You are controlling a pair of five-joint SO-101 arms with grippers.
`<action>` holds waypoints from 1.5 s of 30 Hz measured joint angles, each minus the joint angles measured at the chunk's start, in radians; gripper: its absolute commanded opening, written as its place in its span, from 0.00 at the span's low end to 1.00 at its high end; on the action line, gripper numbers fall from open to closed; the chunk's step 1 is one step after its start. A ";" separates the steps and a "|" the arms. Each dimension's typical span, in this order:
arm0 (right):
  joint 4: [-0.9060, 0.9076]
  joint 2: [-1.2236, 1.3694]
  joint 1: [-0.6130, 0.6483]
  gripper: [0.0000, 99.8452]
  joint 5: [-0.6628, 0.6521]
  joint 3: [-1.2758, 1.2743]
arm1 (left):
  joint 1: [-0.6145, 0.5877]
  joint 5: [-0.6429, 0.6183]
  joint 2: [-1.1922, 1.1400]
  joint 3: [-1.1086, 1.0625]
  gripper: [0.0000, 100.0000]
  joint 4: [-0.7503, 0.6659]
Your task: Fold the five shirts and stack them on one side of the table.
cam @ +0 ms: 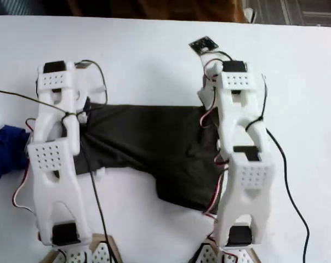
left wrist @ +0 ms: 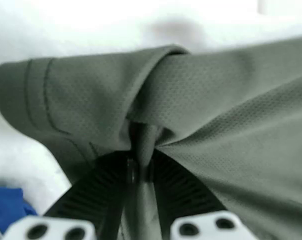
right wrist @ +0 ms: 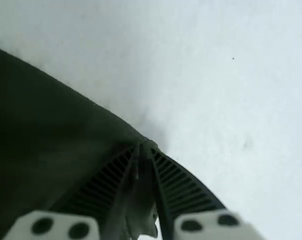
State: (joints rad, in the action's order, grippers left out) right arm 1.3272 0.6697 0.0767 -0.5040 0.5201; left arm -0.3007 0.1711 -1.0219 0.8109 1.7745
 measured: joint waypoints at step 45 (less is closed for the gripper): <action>0.368 -0.634 0.008 0.02 -0.157 -0.456 | 0.000 0.000 0.000 0.000 0.02 -0.002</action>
State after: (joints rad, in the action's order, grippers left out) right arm 1.6955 0.0361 0.0844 -0.6605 0.0644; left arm -0.3007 0.1711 -1.0219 0.8109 1.7729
